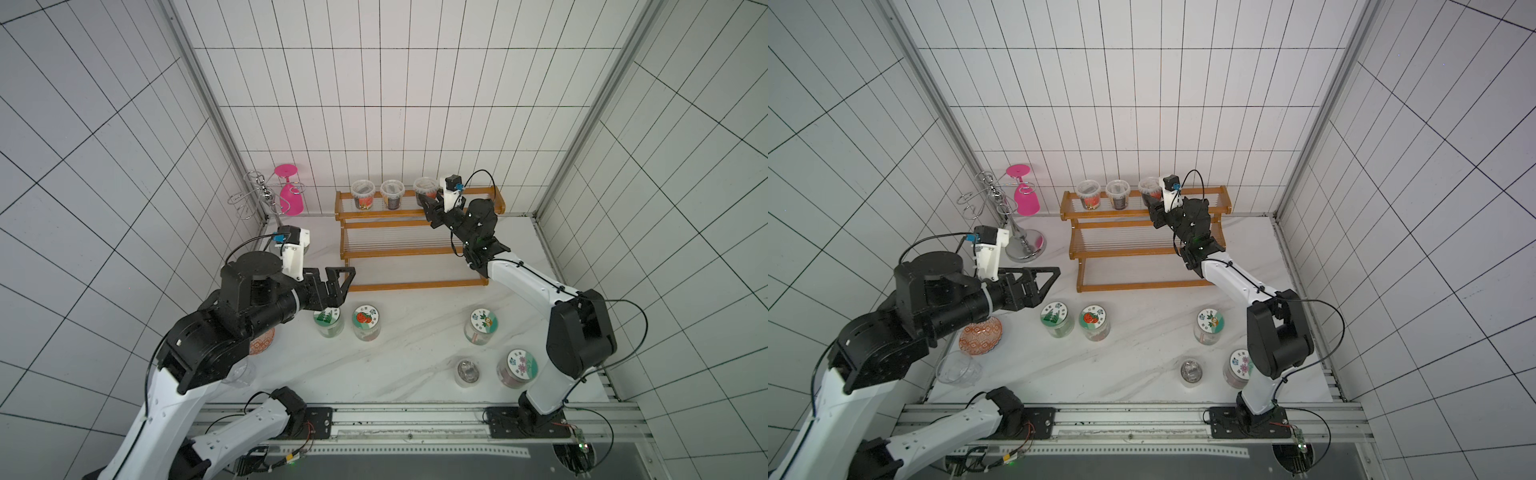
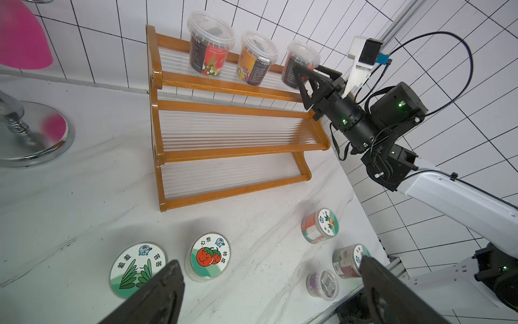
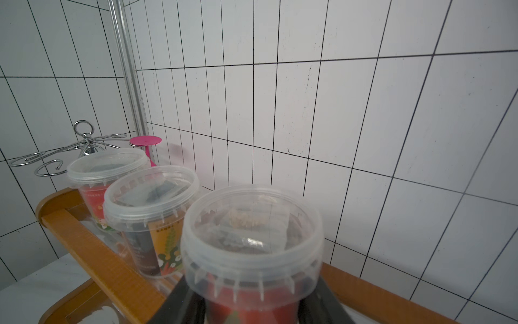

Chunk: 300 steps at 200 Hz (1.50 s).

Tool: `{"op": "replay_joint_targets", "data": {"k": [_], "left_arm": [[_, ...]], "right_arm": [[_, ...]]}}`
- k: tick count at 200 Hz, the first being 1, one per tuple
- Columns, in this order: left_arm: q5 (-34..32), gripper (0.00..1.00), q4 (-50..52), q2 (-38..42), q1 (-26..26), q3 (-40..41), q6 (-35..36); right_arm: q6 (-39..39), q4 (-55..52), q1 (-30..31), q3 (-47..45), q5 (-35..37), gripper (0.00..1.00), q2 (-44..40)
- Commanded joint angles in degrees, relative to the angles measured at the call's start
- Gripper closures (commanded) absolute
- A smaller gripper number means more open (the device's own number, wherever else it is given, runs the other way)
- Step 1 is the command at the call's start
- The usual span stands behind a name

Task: Place the seed container on the shelf
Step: Place the seed jar on the shelf.

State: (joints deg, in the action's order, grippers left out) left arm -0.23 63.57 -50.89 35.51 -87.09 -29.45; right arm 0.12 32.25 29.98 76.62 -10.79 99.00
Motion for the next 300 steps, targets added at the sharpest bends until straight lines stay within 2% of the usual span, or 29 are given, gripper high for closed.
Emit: {"op": "replay_joint_targets", "data": {"k": [1, 35, 84, 163, 191, 209, 232, 300], "left_arm": [[-1.62, 0.01, -1.54, 1.01, -0.26, 0.6, 0.8], [-2.74, 0.02, -1.5, 1.61, -0.27, 0.87, 0.89], [-3.61, 0.02, -1.52, 1.95, -0.29, 1.13, 0.64], [-4.38, 0.01, -1.61, 2.69, -0.26, 1.88, -0.12], [-4.23, 0.02, -1.92, 2.8, -0.26, 2.25, -0.16], [-4.08, 0.02, -2.08, 2.86, -0.27, 2.66, -0.25], [-3.9, 0.01, -2.54, 3.02, -0.31, 3.34, -0.51], [-4.25, 0.01, -2.14, 3.43, -0.27, 3.59, -0.52]], "right_arm": [[0.93, -0.33, -0.26, 3.83, 0.15, 0.51, 0.91], [1.0, -1.2, -0.26, 4.11, 0.16, 0.49, 1.53], [0.94, -1.99, -0.26, 4.15, 0.59, 0.32, 1.46], [-1.12, -4.8, -0.27, 3.48, 0.14, 0.19, -0.62], [-2.04, -5.27, -0.34, 2.32, 1.16, 0.22, -2.03], [-2.72, -5.27, -0.35, 1.64, 1.73, 0.31, -2.72], [-3.18, -5.49, -0.45, 1.79, 2.08, 0.36, -2.51], [-3.46, -7.55, -0.87, 5.55, 1.3, 0.39, 0.74]]}}
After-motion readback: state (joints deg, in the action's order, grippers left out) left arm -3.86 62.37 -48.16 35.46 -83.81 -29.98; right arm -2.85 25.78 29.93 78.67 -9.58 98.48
